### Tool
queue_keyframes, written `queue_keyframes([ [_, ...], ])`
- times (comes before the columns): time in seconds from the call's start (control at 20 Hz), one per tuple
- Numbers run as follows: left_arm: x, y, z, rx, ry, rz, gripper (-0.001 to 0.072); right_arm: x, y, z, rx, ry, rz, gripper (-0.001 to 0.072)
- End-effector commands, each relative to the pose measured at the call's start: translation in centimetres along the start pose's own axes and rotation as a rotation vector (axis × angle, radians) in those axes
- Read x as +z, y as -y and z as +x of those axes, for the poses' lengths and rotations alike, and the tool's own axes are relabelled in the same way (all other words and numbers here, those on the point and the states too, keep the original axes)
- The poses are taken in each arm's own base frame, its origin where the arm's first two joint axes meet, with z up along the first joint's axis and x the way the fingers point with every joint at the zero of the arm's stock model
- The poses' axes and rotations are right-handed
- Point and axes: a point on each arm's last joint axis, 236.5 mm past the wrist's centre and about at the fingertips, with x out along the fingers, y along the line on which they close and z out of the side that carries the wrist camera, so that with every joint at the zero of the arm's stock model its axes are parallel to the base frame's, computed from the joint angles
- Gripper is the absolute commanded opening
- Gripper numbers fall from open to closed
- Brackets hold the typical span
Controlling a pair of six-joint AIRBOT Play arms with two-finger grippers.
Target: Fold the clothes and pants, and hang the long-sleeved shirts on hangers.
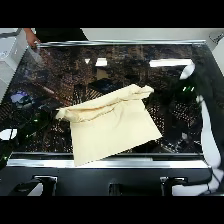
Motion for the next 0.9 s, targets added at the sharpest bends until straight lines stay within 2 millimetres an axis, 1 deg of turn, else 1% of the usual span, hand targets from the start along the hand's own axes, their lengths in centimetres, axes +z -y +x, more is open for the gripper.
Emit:
queue_keyframes([
  [0.0, 0.3, -0.1, 0.0, 0.003, 0.014, 0.003, 0.0033, -8.9, 0.4, 8.3, 0.012, -0.122, 0.007, 0.07],
  [0.05, 0.3, -0.1, 0.0, 0.003, 0.014, 0.003, 0.0033, -10.4, -0.1, 10.1, 0.053, -0.135, 0.036, 0.07],
  [0.1, 0.3, -0.1, 0.0, 0.003, 0.013, 0.002, 0.0033, -11.6, -0.6, 11.5, 0.099, -0.145, 0.071, 0.07],
  [0.15, 0.3, -0.1, 0.0, 0.003, 0.012, 0.002, 0.0033, -12.1, -1.1, 12.3, 0.132, -0.144, 0.1, 0.07],
  [0.2, 0.1, -0.1, 0.0, 0.002, 0.006, 0.003, 0.0033, -12.0, -1.4, 12.9, 0.152, -0.132, 0.121, 0.07],
  [0.25, 0.0, -0.1, 0.0, 0.002, 0.003, 0.002, 0.0033, -11.4, -1.6, 13.2, 0.162, -0.1, 0.13, 0.07],
  [0.3, -0.1, -0.1, 0.0, 0.001, -0.002, 0.002, 0.0033, -10.3, -2.0, 13.4, 0.174, -0.051, 0.138, 0.0699],
  [0.4, -0.2, 0.0, 0.0, 0.0, -0.01, 0.003, 0.0033, -8.1, -3.5, 13.6, 0.223, 0.044, 0.177, 0.0698],
  [0.45, -0.3, 0.0, 0.0, -0.001, -0.014, 0.003, 0.0033, -7.2, -3.9, 13.6, 0.231, 0.086, 0.198, 0.0692],
  [0.5, -0.5, 0.0, 0.0, -0.002, -0.02, 0.003, 0.0033, -6.7, -4.2, 13.8, 0.232, 0.115, 0.216, 0.069],
  [0.55, -0.5, 0.0, 0.0, -0.002, -0.02, 0.003, 0.0033, -6.4, -4.5, 14.0, 0.231, 0.132, 0.229, 0.0673],
  [0.6, -0.5, 0.0, 0.0, -0.002, -0.019, 0.002, 0.0033, -6.1, -4.7, 14.2, 0.23, 0.143, 0.238, 0.0601],
  [0.65, -0.5, 0.0, 0.0, -0.001, -0.019, 0.003, 0.0033, -5.9, -4.7, 14.2, 0.232, 0.154, 0.249, 0.0442],
  [0.7, -0.4, 0.0, 0.0, -0.001, -0.016, 0.002, 0.0033, -5.3, -4.4, 13.9, 0.227, 0.176, 0.248, 0.0021],
  [0.75, -0.4, 0.0, 0.0, -0.001, -0.016, 0.002, 0.0034, -4.3, -4.1, 13.1, 0.233, 0.197, 0.262, 0.003],
  [0.8, -0.4, 0.0, 0.0, -0.001, -0.017, 0.003, 0.0034, -2.5, -3.2, 11.3, 0.23, 0.246, 0.266, 0.0029],
  [0.85, -0.5, 0.0, 0.0, -0.001, -0.019, 0.004, 0.0033, -0.1, -1.8, 8.6, 0.22, 0.322, 0.269, 0.0029],
])
